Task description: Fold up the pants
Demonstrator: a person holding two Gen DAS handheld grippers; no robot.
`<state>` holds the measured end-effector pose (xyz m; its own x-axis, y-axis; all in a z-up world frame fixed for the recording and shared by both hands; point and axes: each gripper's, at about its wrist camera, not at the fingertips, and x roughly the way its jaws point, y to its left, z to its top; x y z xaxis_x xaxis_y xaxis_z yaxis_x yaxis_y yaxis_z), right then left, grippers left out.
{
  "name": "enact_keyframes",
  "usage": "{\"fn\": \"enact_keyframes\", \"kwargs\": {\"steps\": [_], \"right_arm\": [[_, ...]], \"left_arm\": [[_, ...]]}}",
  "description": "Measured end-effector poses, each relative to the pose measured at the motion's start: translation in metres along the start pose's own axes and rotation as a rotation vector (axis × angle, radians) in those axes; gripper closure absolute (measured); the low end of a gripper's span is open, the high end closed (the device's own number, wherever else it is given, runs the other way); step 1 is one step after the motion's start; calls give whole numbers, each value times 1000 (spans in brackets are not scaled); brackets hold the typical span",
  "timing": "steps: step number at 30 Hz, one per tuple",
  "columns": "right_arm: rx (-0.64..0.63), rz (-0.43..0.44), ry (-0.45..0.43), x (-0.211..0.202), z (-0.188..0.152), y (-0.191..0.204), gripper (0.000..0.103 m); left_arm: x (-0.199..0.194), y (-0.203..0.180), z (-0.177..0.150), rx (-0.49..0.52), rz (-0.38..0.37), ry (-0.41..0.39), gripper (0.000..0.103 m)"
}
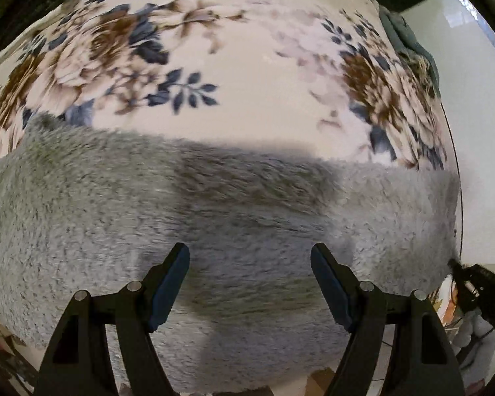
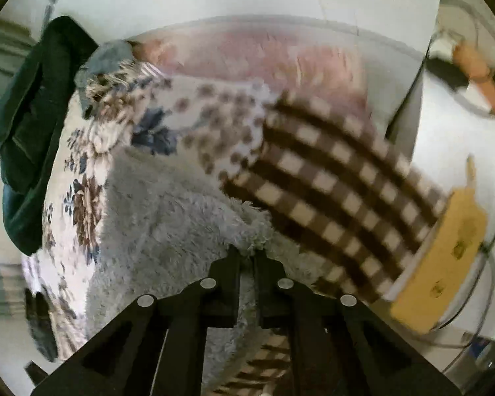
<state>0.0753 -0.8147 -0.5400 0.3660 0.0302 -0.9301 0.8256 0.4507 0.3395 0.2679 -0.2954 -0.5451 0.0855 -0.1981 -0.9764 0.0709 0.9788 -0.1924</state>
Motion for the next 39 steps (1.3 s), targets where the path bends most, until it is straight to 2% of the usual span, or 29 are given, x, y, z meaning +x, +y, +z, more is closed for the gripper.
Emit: {"fn": "enact_keyframes", "kwargs": {"steps": [3,6,7,8,10,11,12,16,18,20,21,24,25,30,31,32,33,39], "right_arm": [[8,8,-27,-23,-3,-3,96],[73,11,49,-17,-4,-30,94],[113,57,92,-11,-4,-43,92],[152,109,139,-2,-4,-53,87],[160,139,157,1,-7,-62,60],[149,173,150,2,-8,-63,40],[136,225,147,5,-11,-62,37],[127,303,194,39,-20,-56,37],[138,312,221,62,-24,-55,37],[157,352,202,73,-27,-54,35],[165,381,183,73,-27,-54,35],[196,561,124,69,-30,-55,35],[195,592,116,70,-31,-55,35],[202,615,140,95,-33,-44,36],[209,618,128,96,-33,-41,39],[207,629,107,93,-33,-35,64],[198,626,101,90,-32,-32,80],[40,593,10,24,-36,35,80]], "left_arm": [[3,-8,-3,15,8,12,29],[6,-10,-7,22,22,24,29],[9,-9,-7,14,21,30,29],[11,-9,-8,8,23,35,29],[19,-8,-7,1,23,51,29],[23,-8,-7,0,25,56,29],[30,-6,-6,-1,27,59,29],[54,2,-4,-10,3,82,17],[63,5,-1,-14,-10,89,7],[72,7,3,-37,-50,94,0],[74,8,5,-47,-48,99,0],[82,6,10,-60,-10,116,0],[84,3,10,-59,10,113,0],[88,-6,8,-70,89,66,0],[88,-7,8,-71,94,69,0],[87,-7,9,-70,95,75,0],[85,-8,10,-72,93,78,0],[38,-2,1,-89,58,16,0]]}}
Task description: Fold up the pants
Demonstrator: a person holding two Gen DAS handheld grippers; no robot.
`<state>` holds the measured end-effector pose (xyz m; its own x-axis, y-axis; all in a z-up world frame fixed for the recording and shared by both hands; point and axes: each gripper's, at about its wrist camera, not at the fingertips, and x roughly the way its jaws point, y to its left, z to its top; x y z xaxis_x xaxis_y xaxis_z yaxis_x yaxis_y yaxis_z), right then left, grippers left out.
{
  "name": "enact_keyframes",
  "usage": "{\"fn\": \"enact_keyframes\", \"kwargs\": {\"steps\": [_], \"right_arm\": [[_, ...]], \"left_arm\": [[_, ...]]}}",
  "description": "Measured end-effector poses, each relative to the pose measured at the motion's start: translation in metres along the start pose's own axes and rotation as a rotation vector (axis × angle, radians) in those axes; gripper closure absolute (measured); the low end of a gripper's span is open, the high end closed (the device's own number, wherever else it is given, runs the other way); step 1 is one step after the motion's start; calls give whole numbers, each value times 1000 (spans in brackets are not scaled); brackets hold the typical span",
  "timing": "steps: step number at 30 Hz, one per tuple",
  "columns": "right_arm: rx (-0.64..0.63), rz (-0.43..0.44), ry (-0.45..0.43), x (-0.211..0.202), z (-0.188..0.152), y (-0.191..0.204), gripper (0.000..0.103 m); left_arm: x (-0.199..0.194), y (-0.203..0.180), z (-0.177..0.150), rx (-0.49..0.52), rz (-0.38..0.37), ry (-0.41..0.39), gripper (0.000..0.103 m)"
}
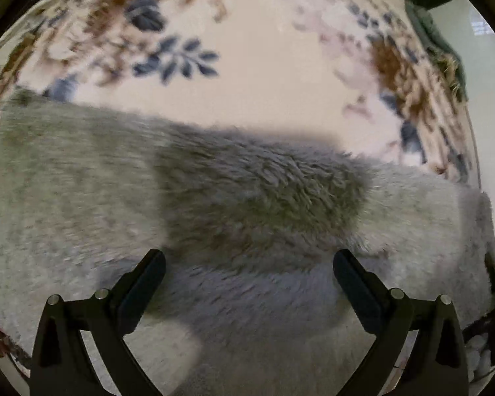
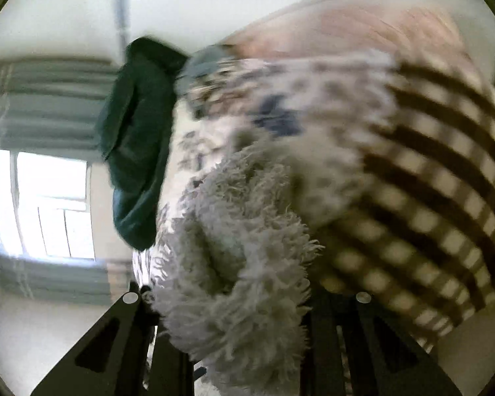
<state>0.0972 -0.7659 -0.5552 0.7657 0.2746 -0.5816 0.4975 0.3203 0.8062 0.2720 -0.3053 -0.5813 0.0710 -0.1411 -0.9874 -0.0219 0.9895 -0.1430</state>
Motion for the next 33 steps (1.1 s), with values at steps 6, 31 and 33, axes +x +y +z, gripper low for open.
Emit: {"fn": "enact_keyframes", "kwargs": {"steps": [6,31,33], "right_arm": [[-234,-5,72,11,-57,118,80],[-856,-282,648,179,-412,249,16],[-771,-354,576,162,-379,243,16]], "left_arm": [[-58,51,-13,-60,-23,-56,0],[-143,322,-38,-287,-52,-186,0],[-149,304,-26,-245,-85,-203,0]]}}
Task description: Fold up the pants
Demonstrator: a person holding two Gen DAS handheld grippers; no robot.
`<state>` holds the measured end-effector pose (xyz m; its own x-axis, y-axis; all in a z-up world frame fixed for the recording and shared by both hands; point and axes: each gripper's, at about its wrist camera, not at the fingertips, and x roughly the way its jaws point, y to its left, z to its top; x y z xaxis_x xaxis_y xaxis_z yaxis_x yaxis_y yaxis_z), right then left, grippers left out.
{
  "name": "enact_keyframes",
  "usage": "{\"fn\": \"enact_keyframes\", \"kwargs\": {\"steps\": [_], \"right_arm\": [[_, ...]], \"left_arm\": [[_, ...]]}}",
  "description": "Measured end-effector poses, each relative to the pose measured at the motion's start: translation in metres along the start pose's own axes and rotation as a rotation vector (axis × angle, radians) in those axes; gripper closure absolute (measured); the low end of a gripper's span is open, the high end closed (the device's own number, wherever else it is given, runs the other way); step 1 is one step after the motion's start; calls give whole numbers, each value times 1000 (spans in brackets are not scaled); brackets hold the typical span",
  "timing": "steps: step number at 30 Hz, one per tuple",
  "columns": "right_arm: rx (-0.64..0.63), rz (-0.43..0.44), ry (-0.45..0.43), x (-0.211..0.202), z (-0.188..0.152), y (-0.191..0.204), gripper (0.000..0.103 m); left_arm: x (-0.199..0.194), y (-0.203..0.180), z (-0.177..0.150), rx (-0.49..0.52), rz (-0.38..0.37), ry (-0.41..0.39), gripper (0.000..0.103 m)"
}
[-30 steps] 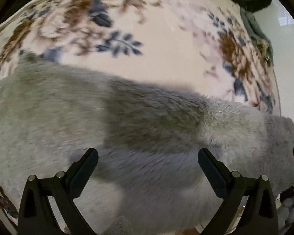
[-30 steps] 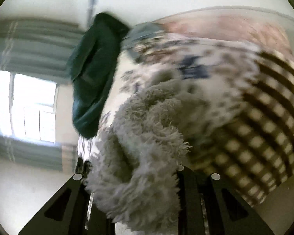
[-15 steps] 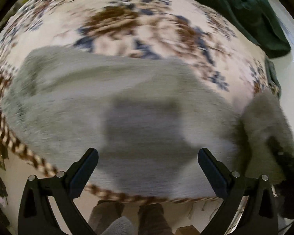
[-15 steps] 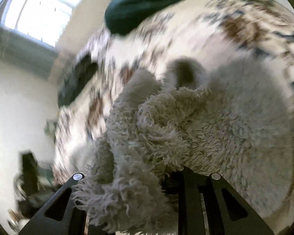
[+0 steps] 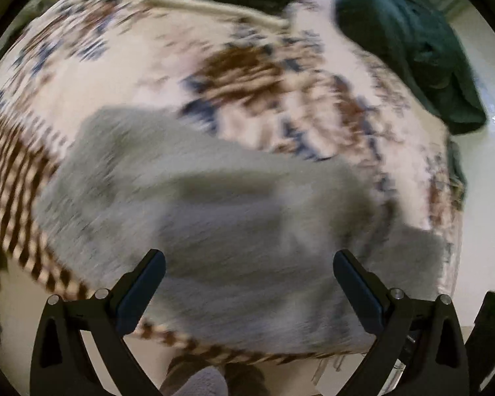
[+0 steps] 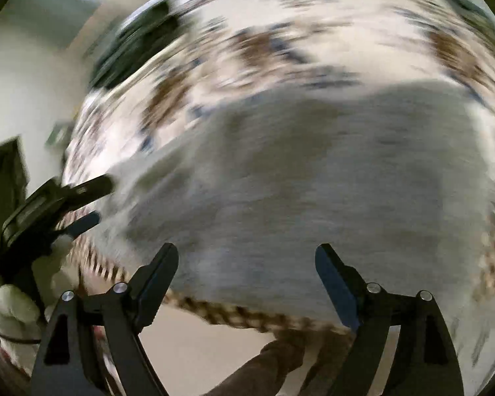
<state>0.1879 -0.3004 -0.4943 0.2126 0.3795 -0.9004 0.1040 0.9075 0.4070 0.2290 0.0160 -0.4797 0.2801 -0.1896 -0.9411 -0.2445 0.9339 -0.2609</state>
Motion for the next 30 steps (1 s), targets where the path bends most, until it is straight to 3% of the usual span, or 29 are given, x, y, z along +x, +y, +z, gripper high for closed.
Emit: {"fn": "enact_keyframes", "kwargs": {"steps": [3,6,10,11,13,14,15,16,22,25,30], "right_arm": [[181,-108,-27,-21,11,-59,16],[321,-176,-47,-37,16,-115,16],[391,-212,-48,-44,20,-159,16],[390,-224,-46,-42,22,-163,16],[382,-231,-38,-35,24,-170,16],[379,-231,-33,-31,24,-169,16],[377,-226,-26,-24,27,-169,16],[372,-219,-18,-19,27,-167,16],[305,-216,0,-9,30,-154,16],[300,-213,12,-6,31,-155,16],[302,-209,37,-5,36,-161,16]], "left_arm": [[17,-47,14,83,-56,22,0],[48,-88,19,166,-61,73,0],[84,-119,12,197,-62,135,1],[88,-124,10,203,-65,139,6],[103,-138,6,254,-84,143,18],[107,-143,2,278,-90,150,42],[113,-148,-1,296,-102,163,84],[120,-151,-5,313,-113,193,92],[70,-129,-11,273,-208,93,93],[59,-110,-14,225,-207,96,93],[91,-87,-10,117,-185,179,85]]}}
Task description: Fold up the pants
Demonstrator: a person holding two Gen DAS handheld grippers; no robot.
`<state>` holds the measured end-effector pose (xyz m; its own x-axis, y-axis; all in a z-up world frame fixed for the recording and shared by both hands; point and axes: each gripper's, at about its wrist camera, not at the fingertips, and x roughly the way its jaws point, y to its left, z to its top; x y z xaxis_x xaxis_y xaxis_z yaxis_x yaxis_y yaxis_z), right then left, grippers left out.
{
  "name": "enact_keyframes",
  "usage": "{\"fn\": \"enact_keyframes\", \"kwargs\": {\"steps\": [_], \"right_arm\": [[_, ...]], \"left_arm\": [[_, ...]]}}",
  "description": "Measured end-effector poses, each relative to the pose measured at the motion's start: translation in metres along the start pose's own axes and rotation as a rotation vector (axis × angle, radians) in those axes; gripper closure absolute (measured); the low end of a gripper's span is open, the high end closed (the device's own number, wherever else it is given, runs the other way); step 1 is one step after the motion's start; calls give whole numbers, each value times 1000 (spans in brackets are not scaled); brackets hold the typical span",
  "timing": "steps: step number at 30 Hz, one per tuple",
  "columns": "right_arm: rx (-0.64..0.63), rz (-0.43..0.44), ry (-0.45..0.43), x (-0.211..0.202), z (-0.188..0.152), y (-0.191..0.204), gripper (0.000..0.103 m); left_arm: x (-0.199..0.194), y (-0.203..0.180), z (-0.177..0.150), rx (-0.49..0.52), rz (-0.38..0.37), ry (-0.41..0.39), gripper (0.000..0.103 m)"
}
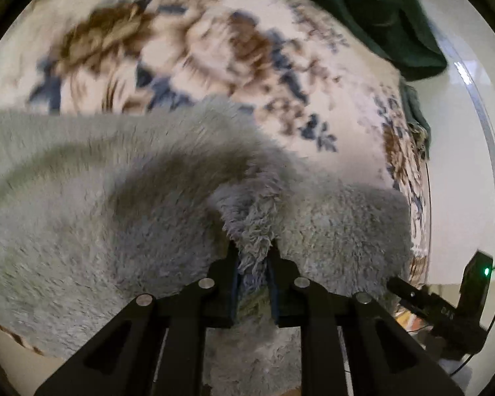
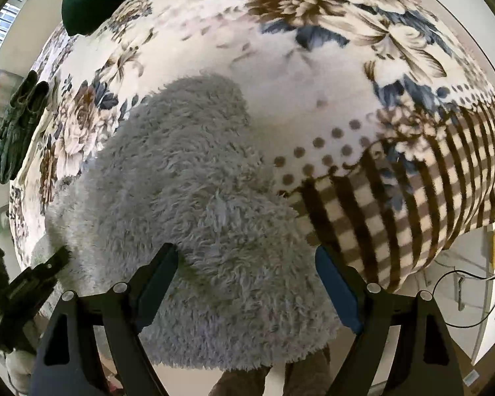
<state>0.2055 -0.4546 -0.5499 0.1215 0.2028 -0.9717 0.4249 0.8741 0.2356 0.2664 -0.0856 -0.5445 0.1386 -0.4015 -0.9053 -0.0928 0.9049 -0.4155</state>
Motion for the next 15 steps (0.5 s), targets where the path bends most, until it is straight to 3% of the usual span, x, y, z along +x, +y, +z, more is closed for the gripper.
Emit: {"fn": "enact_keyframes", "kwargs": {"steps": [4,7,9,11,15], "right_arm": [[-31,-36,-2,-4,4,0,16],[-78,-106,-22,-12,-1,11,16],[-119,-140,-28,-16,-8,26,11],[-160,-176,-42,-17,-18,46,0],[-267,-220,-53,-13,-40,92,0]], "left_arm": [[-10,11,1,-71,-39,-30,73],[-30,13,-2,-44,-21,-103,66],[-47,21,-7,-24,20,-159,10],[-57,37,-13,-58,28,-180,7],[-74,82,-30,-196,57,-193,7]]}}
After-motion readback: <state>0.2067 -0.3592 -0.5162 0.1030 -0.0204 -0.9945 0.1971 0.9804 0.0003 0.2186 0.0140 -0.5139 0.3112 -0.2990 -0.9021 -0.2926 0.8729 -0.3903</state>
